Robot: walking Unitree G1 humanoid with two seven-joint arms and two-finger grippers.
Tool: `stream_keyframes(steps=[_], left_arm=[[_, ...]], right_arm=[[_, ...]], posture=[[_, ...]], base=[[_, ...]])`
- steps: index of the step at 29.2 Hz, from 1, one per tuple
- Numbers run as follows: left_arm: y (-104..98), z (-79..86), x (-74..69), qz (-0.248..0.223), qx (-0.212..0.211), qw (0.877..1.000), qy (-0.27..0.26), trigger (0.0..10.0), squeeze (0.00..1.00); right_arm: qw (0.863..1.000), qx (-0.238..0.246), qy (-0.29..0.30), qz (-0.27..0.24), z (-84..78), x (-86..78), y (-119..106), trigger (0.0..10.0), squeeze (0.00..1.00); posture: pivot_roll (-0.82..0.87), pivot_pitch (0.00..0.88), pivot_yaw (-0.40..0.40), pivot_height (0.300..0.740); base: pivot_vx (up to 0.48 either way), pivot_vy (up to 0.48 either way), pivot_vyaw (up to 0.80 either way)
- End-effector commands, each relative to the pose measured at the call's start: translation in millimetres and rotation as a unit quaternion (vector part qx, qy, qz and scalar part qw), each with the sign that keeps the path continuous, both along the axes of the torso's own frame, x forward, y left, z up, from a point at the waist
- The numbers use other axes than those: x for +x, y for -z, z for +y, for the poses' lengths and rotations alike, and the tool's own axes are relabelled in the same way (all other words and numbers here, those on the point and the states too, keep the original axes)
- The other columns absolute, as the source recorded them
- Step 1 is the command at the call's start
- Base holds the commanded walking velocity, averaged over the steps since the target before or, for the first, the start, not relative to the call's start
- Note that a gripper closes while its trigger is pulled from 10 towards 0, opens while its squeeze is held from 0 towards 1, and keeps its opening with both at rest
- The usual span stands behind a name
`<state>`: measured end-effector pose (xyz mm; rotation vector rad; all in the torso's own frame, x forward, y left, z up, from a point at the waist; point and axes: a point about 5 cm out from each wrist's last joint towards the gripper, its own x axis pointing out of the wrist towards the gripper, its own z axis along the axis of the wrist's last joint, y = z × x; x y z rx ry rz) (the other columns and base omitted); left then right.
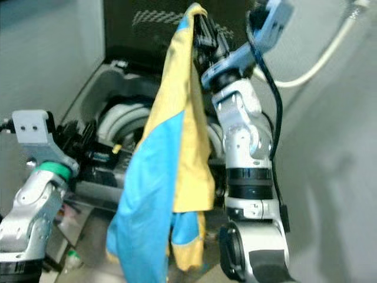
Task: Clothes washing
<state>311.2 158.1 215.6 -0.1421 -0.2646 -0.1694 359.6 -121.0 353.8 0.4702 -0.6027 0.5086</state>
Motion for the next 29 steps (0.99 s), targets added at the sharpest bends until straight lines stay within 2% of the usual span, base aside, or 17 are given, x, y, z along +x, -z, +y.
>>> stream_keyframes(steps=[1,24,29], left_arm=[[2,-1.7,-1.4,0.004,-0.001,1.000,0.004,10.0,0.00],[-1,-4.4,-3.9,-0.002,-0.005,1.000,0.011,10.0,0.00],[-2,-4.0,-4.8,-0.004,-0.009,1.000,0.012,10.0,0.00]], right_arm=[[1.000,-0.003,0.001,-0.005,3.0,-2.0,-2,10.0,0.00],[1.000,0.001,0.019,0.008,5.7,0.0,-1,10.0,0.00],[0.999,-0.024,0.030,0.024,9.5,3.3,8,10.0,0.00]], posture=[[0.08,0.032,-0.057,0.740],[0.09,0.038,-0.065,0.740],[0.09,0.037,-0.070,0.740]], base=[[0.000,0.000,-0.80],[0.000,0.000,-0.80],[0.000,0.401,0.00]])
